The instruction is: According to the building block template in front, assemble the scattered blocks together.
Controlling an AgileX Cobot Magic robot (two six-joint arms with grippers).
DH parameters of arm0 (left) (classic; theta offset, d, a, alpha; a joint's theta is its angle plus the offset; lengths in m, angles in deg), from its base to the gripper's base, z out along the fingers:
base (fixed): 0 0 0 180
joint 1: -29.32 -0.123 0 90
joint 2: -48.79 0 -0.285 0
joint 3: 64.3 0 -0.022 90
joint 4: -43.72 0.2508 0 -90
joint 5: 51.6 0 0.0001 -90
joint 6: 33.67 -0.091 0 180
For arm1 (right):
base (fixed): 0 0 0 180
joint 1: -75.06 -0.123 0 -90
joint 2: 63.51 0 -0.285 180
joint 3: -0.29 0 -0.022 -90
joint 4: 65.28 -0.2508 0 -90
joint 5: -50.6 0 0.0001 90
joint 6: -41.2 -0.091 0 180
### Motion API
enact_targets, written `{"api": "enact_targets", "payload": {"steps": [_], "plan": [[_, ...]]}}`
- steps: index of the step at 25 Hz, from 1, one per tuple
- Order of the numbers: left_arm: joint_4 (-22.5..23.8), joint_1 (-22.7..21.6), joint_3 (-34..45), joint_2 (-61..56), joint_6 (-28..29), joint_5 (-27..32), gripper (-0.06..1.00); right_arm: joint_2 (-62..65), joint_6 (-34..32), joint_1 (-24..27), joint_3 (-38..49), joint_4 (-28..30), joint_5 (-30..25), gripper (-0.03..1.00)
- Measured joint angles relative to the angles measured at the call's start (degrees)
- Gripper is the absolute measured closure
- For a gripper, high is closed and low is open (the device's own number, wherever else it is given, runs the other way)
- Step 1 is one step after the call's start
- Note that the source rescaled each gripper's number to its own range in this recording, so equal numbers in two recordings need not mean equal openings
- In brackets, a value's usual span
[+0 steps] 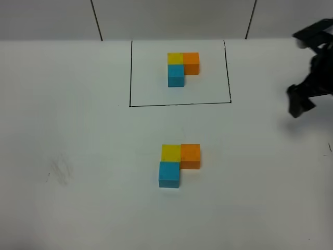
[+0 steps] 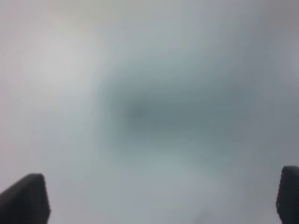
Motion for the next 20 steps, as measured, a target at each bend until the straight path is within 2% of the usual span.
{"api": "enact_targets", "payload": {"steps": [3, 4, 9, 13, 16, 20], "plan": [[0.0, 0.0, 0.0, 0.0, 0.0, 0.0, 0.4, 1.57, -2.09, 6.12, 0.0, 2.21, -7.34, 0.0], [0.0, 0.0, 0.0, 0.0, 0.0, 0.0, 0.4, 2.55, -2.27, 7.77, 0.13, 2.55, -7.97, 0.0], [0.0, 0.0, 0.0, 0.0, 0.0, 0.0, 0.4, 15.2, -3.25, 14.42, 6.97, 3.05, -8.1, 0.02], [0.0, 0.0, 0.0, 0.0, 0.06, 0.0, 0.4, 33.33, -3.06, 19.18, 15.71, 3.58, -7.98, 0.03], [0.0, 0.0, 0.0, 0.0, 0.06, 0.0, 0.4, 46.3, -2.99, 19.71, 20.91, 3.47, -5.14, 0.05], [0.0, 0.0, 0.0, 0.0, 0.06, 0.0, 0.4, 60.36, -2.93, 16.77, 26.0, 0.0, -3.26, 0.06]]}}
